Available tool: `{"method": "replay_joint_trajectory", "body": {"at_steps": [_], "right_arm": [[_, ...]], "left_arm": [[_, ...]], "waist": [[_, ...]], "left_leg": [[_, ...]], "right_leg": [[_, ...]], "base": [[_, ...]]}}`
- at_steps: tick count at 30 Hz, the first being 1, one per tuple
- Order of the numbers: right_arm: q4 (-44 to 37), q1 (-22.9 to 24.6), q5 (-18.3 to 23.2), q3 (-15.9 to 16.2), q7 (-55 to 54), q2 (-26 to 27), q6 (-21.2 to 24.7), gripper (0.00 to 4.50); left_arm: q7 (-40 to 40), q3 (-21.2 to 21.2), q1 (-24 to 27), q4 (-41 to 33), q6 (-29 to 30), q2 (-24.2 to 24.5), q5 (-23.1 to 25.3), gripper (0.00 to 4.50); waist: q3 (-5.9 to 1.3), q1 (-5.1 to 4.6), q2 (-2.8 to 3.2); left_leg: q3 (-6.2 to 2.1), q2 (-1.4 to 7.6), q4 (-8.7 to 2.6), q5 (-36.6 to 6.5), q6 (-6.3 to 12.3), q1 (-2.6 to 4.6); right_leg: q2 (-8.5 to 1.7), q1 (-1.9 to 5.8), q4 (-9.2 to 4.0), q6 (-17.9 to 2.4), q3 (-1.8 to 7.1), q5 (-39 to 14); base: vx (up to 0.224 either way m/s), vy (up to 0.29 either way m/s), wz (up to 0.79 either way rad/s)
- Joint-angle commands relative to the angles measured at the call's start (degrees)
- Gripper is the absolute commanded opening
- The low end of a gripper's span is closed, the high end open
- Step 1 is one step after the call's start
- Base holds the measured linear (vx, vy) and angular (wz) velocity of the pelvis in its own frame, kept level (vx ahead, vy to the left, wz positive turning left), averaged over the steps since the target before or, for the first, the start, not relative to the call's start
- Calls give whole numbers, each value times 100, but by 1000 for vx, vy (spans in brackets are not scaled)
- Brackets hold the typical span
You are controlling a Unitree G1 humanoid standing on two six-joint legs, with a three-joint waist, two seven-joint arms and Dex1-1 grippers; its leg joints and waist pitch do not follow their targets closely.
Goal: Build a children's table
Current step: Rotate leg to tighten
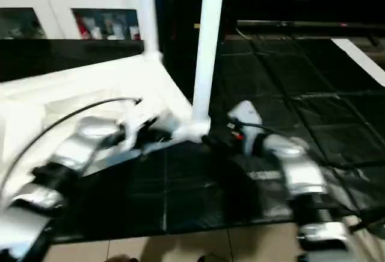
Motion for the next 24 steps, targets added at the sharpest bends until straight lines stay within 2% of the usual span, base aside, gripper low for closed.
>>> {"method": "replay_joint_trajectory", "body": {"at_steps": [1, 3, 4, 5, 6, 9, 11, 12, 15, 18, 21, 24], "right_arm": [[-217, 71, 148, 152, 456, -142, -92, 432], [-255, 84, 191, 211, 653, -202, -85, 432], [-226, 66, 184, 296, 876, -254, -107, 432], [-226, 66, 184, 296, 876, -254, -107, 432], [-141, 33, 168, 370, 1090, -262, -138, 432], [-132, 26, 220, 447, 1330, -273, -97, 432], [-128, 21, 272, 536, 1516, -277, -70, 405], [-128, 21, 272, 536, 1516, -277, -70, 405], [-97, 11, 264, 559, 1537, -273, -78, 368], [-30, -15, 284, 630, 1735, -252, -57, 357], [-53, -16, 351, 705, 1953, -242, 60, 322], [-47, -32, 357, 707, 1977, -246, 90, 309]], "left_arm": [[-456, -216, -14, -270, -224, -3, -38, 0], [-654, -279, 15, -308, -291, 58, -60, 0], [-1021, -393, 75, -406, -389, 178, -97, 0], [-1021, -393, 75, -406, -389, 178, -97, 0], [-1301, -472, 120, -507, -431, 268, -125, 0], [-1484, -514, 154, -607, -441, 317, -169, 0], [-1651, -554, 197, -736, -432, 352, -223, 0], [-1651, -554, 197, -736, -432, 352, -223, 0], [-1683, -565, 207, -762, -437, 360, -225, 0], [-1786, -600, 237, -852, -444, 409, -216, 0], [-1824, -620, 249, -894, -433, 438, -209, 0], [-1814, -619, 239, -878, -434, 441, -202, 0]], "waist": [[-400, 26, -9], [-404, 86, -10], [-404, 103, -27], [-401, 106, -23], [-406, 105, -55], [-400, 116, -46], [-394, 120, -53], [-396, 124, -49], [-401, 124, -48], [-405, 122, -68], [-409, 126, -65], [-406, 132, -61]], "left_leg": [[-64, 264, -363, -1147, 356, 99], [-71, 277, -371, -1203, 313, 126], [-78, 276, -378, -1197, 303, 100], [-75, 276, -383, -1186, 297, 96], [-70, 274, -376, -1162, 281, 94], [-65, 266, -371, -1152, 294, 85], [-72, 267, -377, -1177, 276, 87], [-76, 273, -380, -1160, 262, 85], [-75, 270, -380, -1153, 243, 89], [-74, 265, -375, -1121, 249, 82], [-65, 261, -366, -1053, 284, 77], [-66, 267, -367, -1050, 285, 80]], "right_leg": [[-477, 296, -492, -1071, 295, -1695], [-485, 287, -491, -1071, 293, -1738], [-491, 306, -476, -1055, 292, -1758], [-489, 304, -477, -1048, 293, -1765], [-493, 300, -469, -1049, 295, -1747], [-494, 297, -477, -1020, 295, -1834], [-499, 295, -484, -973, 290, -1978], [-497, 291, -479, -977, 294, -1966], [-491, 294, -467, -1018, 293, -1845], [-493, 303, -463, -1012, 293, -1836], [-483, 306, -455, -1040, 292, -1755], [-483, 303, -449, -1055, 290, -1710]], "base": [[0, 0, 0], [0, 0, 0], [0, 0, 0], [0, 0, 0], [0, 0, 0], [0, 0, 0], [0, 0, 0], [0, 0, 0], [0, 0, 0], [0, 0, 0], [0, 0, 0], [0, 0, 0]]}}
